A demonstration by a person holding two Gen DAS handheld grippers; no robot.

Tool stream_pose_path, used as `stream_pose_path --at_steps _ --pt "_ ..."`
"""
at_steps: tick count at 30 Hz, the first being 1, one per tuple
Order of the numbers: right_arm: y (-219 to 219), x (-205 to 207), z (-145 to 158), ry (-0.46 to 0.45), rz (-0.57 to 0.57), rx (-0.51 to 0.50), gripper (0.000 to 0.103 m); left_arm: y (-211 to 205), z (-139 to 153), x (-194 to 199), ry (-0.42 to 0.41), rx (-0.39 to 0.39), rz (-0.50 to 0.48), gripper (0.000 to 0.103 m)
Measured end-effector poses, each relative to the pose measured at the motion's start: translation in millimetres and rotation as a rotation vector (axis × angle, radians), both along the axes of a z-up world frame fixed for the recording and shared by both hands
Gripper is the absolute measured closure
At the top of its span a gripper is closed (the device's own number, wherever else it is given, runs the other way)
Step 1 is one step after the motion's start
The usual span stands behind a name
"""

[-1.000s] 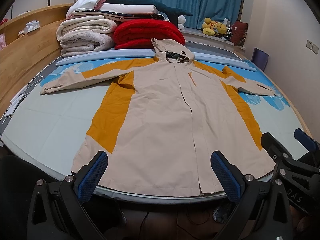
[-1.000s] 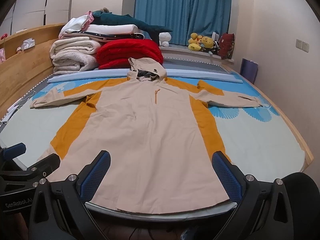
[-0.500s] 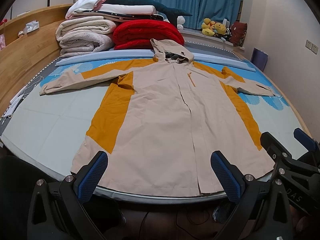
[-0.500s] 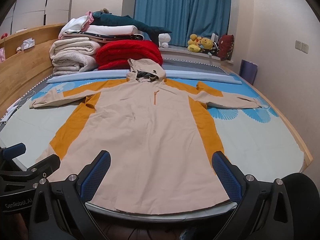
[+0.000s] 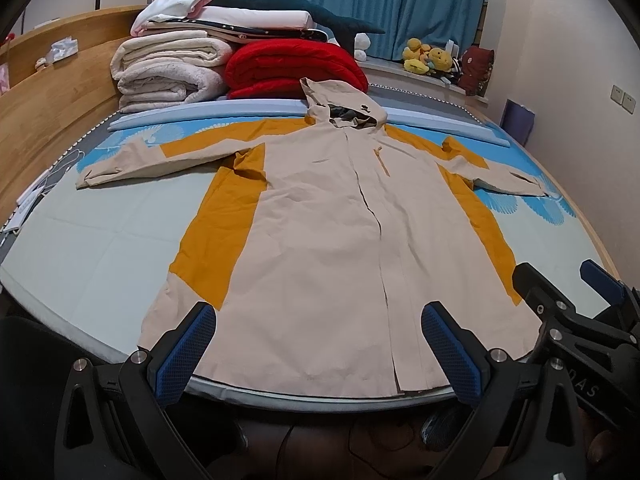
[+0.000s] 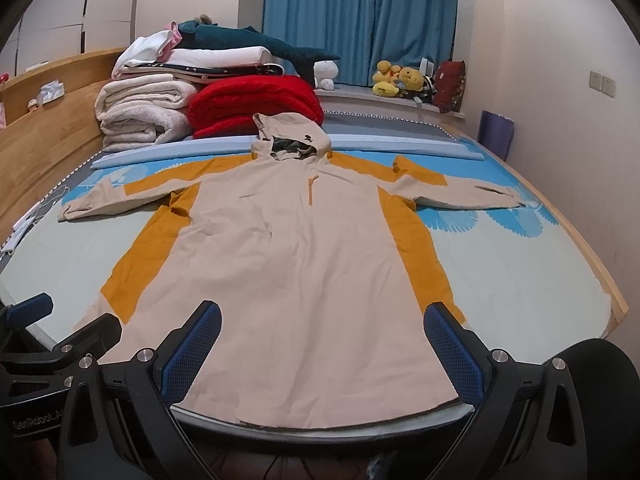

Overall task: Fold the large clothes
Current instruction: 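Grasp the cuff of the sleeve nearest the left tool with the left tool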

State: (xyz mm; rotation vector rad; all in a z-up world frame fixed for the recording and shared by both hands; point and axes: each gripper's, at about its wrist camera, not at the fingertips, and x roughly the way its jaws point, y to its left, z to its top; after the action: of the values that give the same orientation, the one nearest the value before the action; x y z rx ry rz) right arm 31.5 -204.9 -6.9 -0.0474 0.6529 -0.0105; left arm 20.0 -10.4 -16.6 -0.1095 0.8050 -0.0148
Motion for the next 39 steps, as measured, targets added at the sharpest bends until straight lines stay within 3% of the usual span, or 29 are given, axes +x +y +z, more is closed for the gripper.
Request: stream_pose_path --at_steps 5,8,12,13,16,18,22,30,35,36,38,39 --pt "5 0 -3 -0.005 0.004 -0.001 0.003 4 -2 10 0.010 -0.002 0.014 0.001" --pt "6 6 -1 -0.005 0.015 0.005 0.009 7 0 18 0.013 0.007 0.015 0.008" --pt "0 23 12 -0.016 0.042 0.034 0.026 19 11 46 0.016 0.043 0.001 0.048" --pt "-3 30 18 -0.025 0.056 0.047 0.035 26 16 60 0.014 0.037 -0.003 0.057" --pt "-9 55 35 -0.056 0.073 0.075 0.052 43 25 98 0.000 0.045 -0.009 0.073" --pt "-13 80 49 -0.088 0.081 0.090 0.060 55 29 130 -0.019 0.080 0.005 0.075" --pt "-11 136 71 -0.142 0.092 0.073 0.060 91 29 196 -0.029 0.093 0.067 0.076" --pt "11 265 95 -0.142 0.165 0.039 0.058 225 -8 299 0.007 0.008 0.349 0.075" --pt "12 315 66 -0.120 0.208 0.068 0.046 309 -52 317 0.056 -0.032 0.522 0.075" --pt "11 322 54 -0.092 0.192 0.072 0.046 334 -65 318 0.077 -0.073 0.575 0.074" --pt "10 332 33 -0.022 0.183 0.106 0.046 369 -84 322 0.114 -0.128 0.654 0.067" --pt "9 339 26 0.011 0.191 0.136 0.046 387 -92 324 0.133 -0.141 0.695 0.058"
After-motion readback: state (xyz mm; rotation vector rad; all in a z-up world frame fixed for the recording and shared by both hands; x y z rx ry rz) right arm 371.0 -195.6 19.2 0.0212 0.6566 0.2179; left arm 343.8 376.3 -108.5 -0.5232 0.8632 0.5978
